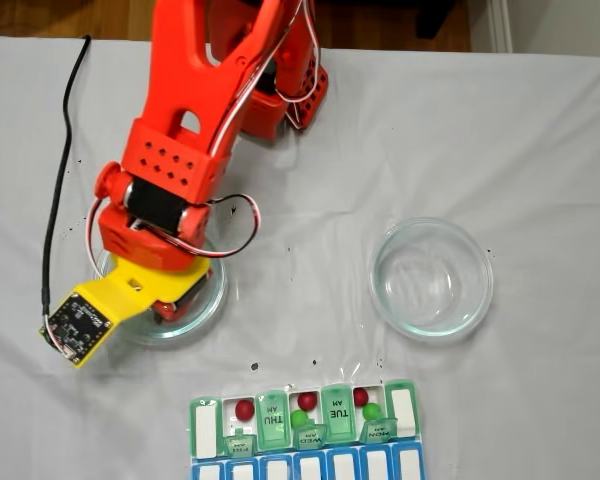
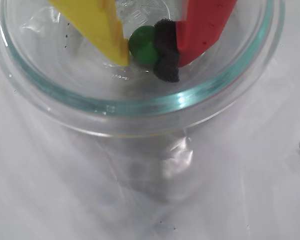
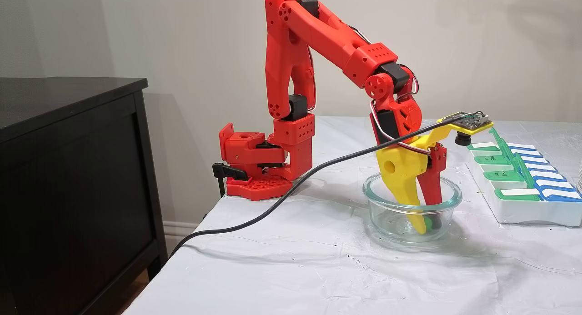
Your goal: Sort medicines into box.
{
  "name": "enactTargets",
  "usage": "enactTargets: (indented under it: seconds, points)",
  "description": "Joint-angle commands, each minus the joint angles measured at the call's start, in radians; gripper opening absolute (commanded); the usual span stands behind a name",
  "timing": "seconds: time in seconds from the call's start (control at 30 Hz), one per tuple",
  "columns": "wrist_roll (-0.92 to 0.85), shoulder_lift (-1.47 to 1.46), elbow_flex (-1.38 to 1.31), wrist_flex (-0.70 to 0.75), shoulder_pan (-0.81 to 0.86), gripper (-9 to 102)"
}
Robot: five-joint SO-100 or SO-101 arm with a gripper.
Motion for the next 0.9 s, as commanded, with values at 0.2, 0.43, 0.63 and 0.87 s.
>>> enactTargets:
  seconds: [0.2,0.43,0.63,0.87]
  points:
    - [0.222,0.359,-0.066,0.066,-0.095,0]
    - [0.531,0.316,-0.179,0.034,-0.172,0]
    - [0.753,0.161,-0.273,-0.083,-0.236,0]
    - [0.813,-0.08,-0.443,-0.112,-0.272,0]
